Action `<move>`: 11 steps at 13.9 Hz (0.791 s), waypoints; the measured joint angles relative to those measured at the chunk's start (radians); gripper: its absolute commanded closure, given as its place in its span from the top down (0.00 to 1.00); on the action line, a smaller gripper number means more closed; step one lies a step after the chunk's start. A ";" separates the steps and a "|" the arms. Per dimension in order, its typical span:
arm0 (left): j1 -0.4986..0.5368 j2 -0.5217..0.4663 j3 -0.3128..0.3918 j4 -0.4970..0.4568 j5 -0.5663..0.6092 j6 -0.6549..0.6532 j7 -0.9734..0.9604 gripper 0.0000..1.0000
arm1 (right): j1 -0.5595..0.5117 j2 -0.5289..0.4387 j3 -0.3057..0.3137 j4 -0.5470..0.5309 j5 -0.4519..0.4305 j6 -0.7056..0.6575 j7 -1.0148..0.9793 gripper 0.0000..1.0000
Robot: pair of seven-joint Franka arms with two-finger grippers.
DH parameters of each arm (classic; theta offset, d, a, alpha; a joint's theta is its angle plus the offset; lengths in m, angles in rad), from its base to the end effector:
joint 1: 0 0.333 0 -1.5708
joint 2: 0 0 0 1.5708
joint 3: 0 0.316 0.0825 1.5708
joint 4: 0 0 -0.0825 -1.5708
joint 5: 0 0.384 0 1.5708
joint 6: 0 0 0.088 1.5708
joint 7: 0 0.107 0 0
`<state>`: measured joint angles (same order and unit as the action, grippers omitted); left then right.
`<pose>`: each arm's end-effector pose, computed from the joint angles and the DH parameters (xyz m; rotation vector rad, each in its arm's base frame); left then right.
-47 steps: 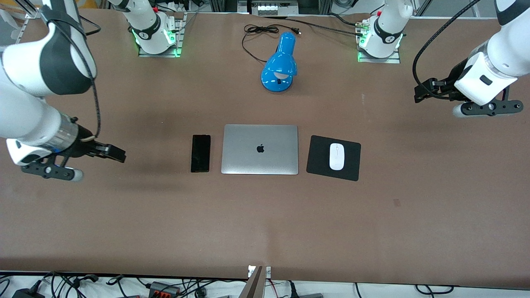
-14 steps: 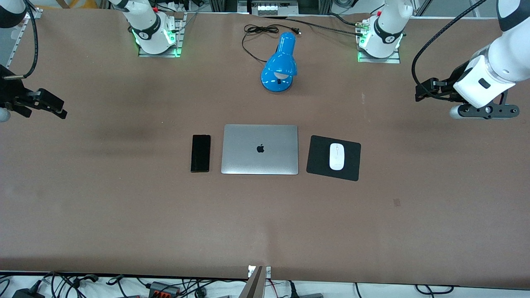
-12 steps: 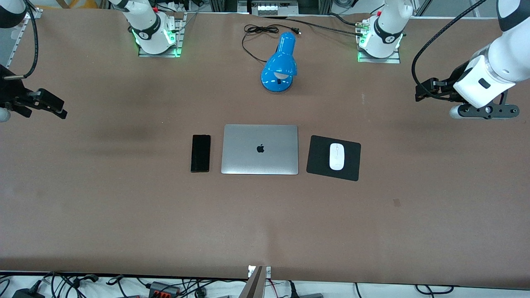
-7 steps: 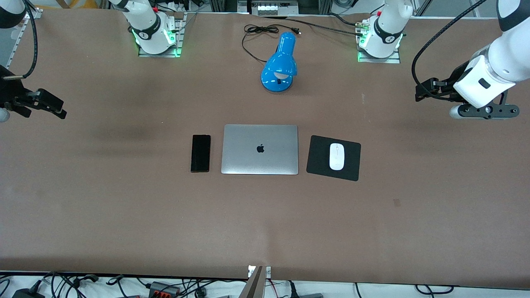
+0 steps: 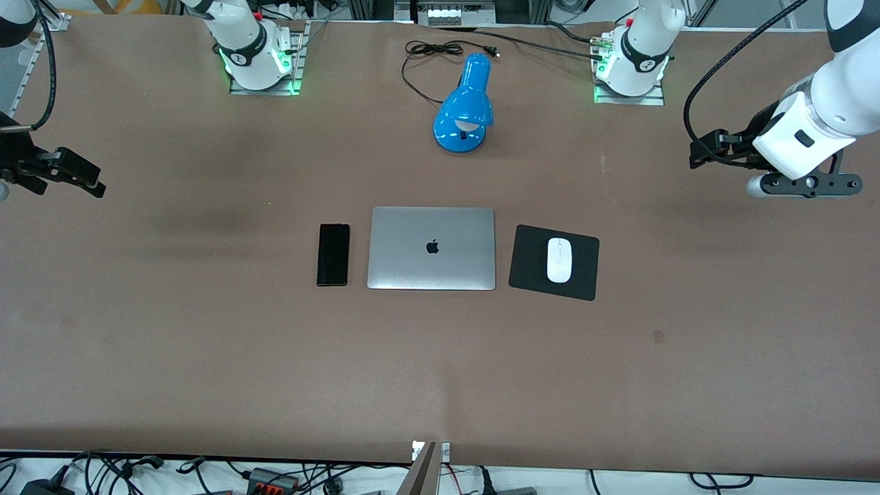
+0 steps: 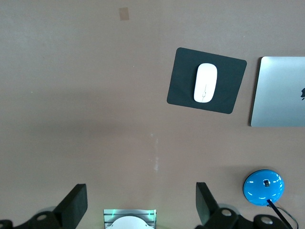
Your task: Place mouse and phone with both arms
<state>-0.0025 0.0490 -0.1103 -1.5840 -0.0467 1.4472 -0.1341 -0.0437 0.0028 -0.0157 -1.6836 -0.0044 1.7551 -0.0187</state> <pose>0.5489 -0.0663 0.5820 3.0985 0.0302 -0.2960 0.5684 -0.0342 0.5857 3.1321 -0.0627 0.1073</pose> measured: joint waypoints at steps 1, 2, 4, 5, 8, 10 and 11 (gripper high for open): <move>0.000 0.000 0.000 0.000 0.000 0.000 0.000 1.00 | 0.000 0.000 0.003 0.000 0.000 0.000 0.000 1.00; 0.000 0.000 0.000 0.000 0.000 0.000 0.000 1.00 | 0.000 0.000 0.004 0.000 0.000 0.000 0.000 1.00; 0.000 0.000 0.000 0.000 0.000 0.000 0.000 1.00 | 0.000 0.000 0.004 0.000 0.000 -0.003 0.000 1.00; 0.000 0.000 0.000 0.000 0.000 0.000 0.000 1.00 | 0.000 0.000 0.004 0.000 0.000 -0.008 0.000 1.00; 0.000 0.000 0.000 0.000 0.000 0.000 0.000 1.00 | 0.000 0.000 0.004 0.000 0.000 -0.012 0.000 1.00; 0.000 0.000 0.000 0.000 0.000 0.000 0.000 1.00 | 0.000 -0.003 0.004 0.000 0.000 -0.022 0.000 1.00; 0.000 0.000 0.000 0.000 0.000 0.000 0.000 1.00 | 0.000 -0.006 0.004 0.000 0.000 -0.027 -0.001 1.00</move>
<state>-0.0024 0.0490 -0.1103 -1.5840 -0.0467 1.4471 -0.1341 -0.0436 -0.0035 -0.0116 -1.6835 -0.0044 1.7277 -0.0193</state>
